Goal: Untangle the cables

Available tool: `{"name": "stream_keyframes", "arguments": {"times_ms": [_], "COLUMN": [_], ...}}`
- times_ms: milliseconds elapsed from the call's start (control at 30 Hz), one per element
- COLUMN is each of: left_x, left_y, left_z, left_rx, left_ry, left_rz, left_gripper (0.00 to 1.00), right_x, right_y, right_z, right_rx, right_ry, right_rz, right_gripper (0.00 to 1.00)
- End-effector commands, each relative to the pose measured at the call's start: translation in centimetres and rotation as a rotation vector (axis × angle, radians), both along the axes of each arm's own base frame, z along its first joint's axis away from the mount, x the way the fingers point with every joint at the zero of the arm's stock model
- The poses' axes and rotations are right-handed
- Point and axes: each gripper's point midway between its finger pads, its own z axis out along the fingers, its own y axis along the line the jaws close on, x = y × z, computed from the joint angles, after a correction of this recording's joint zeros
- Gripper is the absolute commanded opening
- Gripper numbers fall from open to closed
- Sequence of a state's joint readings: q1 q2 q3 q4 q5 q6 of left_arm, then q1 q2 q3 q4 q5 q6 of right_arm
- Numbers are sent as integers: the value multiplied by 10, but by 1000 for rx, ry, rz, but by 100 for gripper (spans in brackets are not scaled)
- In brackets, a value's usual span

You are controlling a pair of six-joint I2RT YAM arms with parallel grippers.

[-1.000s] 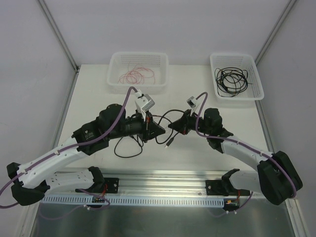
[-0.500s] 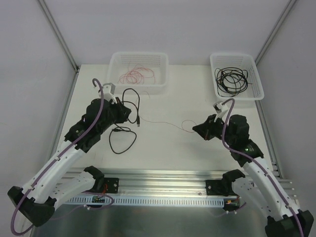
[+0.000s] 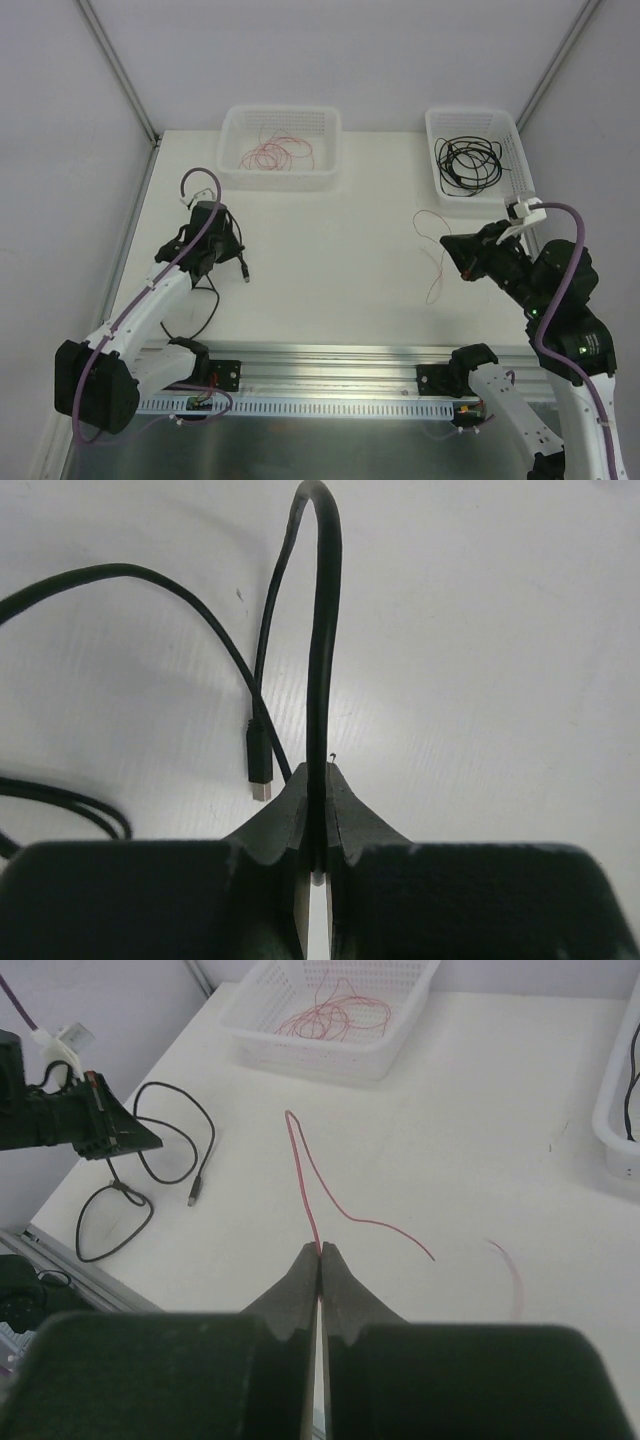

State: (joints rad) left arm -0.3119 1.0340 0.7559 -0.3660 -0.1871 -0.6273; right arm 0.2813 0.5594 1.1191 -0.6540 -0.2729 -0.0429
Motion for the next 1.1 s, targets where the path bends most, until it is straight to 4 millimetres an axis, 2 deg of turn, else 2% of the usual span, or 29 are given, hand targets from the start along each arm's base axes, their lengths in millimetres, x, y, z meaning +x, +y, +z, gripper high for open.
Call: {"name": "stream_keyframes", "arguments": {"times_ms": [0,67,167,200,267,300,333,367,433,533,567,600,700,733,767,867,933,1067], "left_x": [1,-2,-10,-12,-20,-24,-26,-32,-39,-52,-56,-69,-82,-94,-95,-106,-111,-116], "left_y": [-9,-20,-33,-37,-43,-45,-46,-51,-58,-86,-94,-110,-136,-149,-157,-175,-194,-223], "left_z": [-15,-20,-21,-16,-15,-7,-3,-1,15,46,53,63,88,93,102,107,118,123], "left_rx": [-48,-95,-156,-174,-197,-208,-214,-227,-256,-303,-295,-294,-251,-249,-232,-168,-145,-32], "left_ry": [51,69,74,56,51,20,5,-5,-63,-170,-204,-236,-362,-389,-455,-543,-629,-716], "left_rz": [-9,-52,-112,-132,-184,-205,-221,-263,-318,-489,-545,-636,-803,-876,-921,-1036,-1098,-1192], "left_gripper": [0,0,17,30,47,54,69,77,93,98,98,99,99,99,99,99,99,99], "right_x": [-2,3,9,13,15,17,19,21,23,28,28,27,31,32,33,30,29,24], "right_y": [-3,2,13,17,28,31,34,37,43,53,55,61,71,74,78,91,101,119], "right_z": [-2,-8,-21,-26,-30,-38,-40,-38,-40,-37,-36,-36,-30,-24,-23,-12,-10,-7], "right_rx": [-29,-27,-11,0,25,30,52,64,87,116,119,121,136,148,164,185,186,200], "right_ry": [49,66,103,132,148,170,189,180,193,204,206,213,224,213,226,216,224,239], "right_rz": [-3,12,58,71,120,131,133,142,162,181,184,199,206,210,218,255,276,311], "right_gripper": [1,1,1,1,1,1,1,1,1,1,1,1,1,1,1,1,1,1]}}
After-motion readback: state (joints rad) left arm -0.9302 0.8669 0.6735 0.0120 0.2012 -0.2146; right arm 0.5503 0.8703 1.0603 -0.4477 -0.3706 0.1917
